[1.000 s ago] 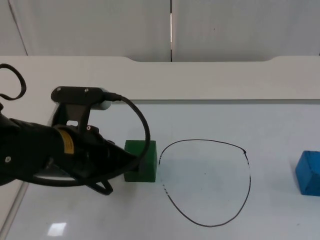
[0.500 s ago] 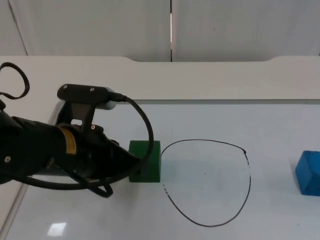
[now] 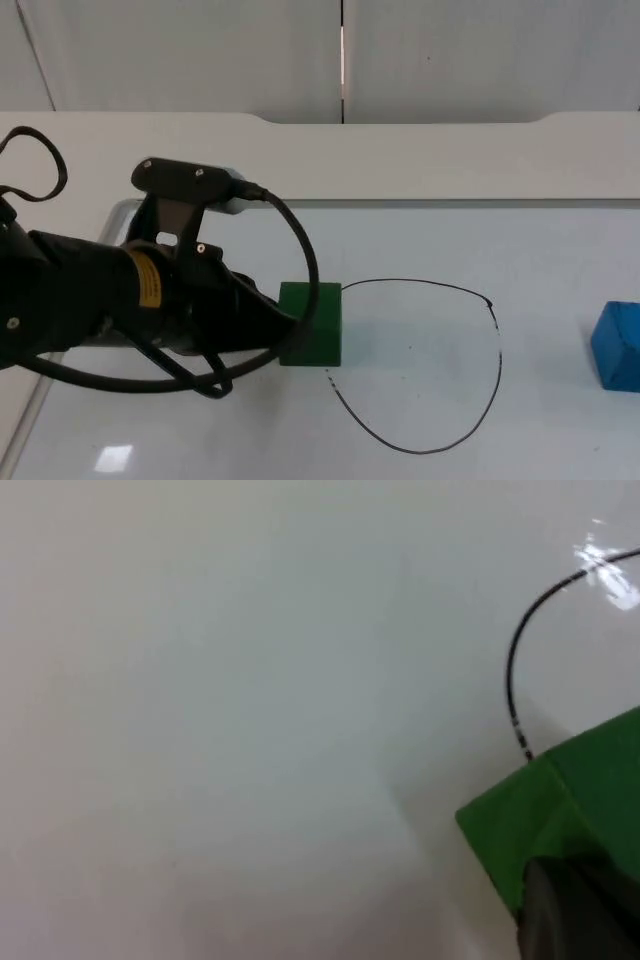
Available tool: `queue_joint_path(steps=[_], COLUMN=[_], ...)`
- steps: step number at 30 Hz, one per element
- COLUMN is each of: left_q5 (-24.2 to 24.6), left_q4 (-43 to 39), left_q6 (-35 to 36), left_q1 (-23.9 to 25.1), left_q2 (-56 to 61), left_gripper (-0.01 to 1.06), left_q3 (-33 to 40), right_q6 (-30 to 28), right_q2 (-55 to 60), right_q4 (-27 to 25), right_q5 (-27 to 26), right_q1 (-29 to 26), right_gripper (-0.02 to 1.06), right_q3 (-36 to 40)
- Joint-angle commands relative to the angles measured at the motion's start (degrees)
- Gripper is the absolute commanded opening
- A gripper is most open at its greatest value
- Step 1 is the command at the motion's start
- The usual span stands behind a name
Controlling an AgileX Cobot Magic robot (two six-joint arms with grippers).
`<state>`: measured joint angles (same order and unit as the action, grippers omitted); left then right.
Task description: Push the two cubes into the marked area.
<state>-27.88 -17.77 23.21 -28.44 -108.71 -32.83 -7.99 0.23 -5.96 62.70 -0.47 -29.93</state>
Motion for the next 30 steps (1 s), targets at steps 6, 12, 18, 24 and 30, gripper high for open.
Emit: queue_joint_path(steps=[6, 12, 18, 24, 30], left_q5=[-1.22, -1.07, -0.40, 0.06, -1.84], left_q4=[-1.77, -1.53, -0.87, -1.24, -3.68], left_q6=[0.71, 0.71, -0.47, -0.47, -0.47], left_q1=[-2.17, -2.20, -2.20, -2.20, -2.20], left_q2=[0.12, 0.12, -0.75, -3.26, -3.50], left_gripper=[0.00, 0.00, 0.00, 0.00, 0.00], left_q3=[-0.80, -1.18, -2.58, -4.16, -4.16], right_q6=[-0.12, -0.12, -0.12, -0.12, -0.12], right_q2=[-0.23, -0.23, -0.23, -0.23, -0.23], right_q4=[-0.22, -0.22, -0.22, -0.22, -0.22], right_q5=[-0.65, -0.65, -0.65, -0.65, -0.65], right_q1=[-0.42, -0.42, -0.42, -0.42, -0.42], right_gripper=[1.05, 1.05, 1.05, 1.05, 1.05], right_q3=[0.29, 0.29, 0.29, 0.29, 0.29])
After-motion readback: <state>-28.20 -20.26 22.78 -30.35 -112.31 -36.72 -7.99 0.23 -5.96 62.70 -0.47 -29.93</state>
